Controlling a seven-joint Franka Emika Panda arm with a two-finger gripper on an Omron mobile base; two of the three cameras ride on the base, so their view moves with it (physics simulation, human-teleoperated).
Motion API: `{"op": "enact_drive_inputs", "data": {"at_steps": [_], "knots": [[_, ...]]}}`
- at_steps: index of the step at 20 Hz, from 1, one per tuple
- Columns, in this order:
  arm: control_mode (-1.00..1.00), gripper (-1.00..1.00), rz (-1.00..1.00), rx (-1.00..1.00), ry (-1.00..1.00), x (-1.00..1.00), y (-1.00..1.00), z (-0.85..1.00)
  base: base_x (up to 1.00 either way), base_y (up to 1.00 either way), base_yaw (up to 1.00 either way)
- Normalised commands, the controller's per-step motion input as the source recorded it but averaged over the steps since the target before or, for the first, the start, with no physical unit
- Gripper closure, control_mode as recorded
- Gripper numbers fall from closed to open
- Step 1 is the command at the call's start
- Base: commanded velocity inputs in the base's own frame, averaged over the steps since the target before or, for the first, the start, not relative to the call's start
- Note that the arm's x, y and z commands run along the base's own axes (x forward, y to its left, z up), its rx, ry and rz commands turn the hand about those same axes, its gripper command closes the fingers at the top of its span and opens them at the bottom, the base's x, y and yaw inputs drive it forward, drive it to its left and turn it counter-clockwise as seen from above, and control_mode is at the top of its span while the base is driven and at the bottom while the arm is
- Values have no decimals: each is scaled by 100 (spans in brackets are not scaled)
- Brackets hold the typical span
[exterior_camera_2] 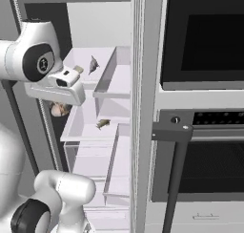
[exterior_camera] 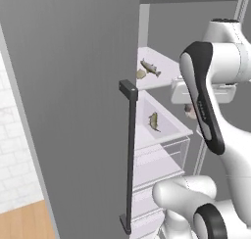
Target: Place one garlic and one fish in each tupperware on the nearby counter, to pack two identical lunches.
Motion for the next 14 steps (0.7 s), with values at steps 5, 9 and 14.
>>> {"op": "enact_drive_inputs", "data": {"at_steps": [5,9,14], "knots": [[-100,100,0,0,0,0,0,0,0,0,0],[-100,100,0,0,0,0,0,0,0,0,0],[-100,100,0,0,0,-2,0,0,0,0,0]]}}
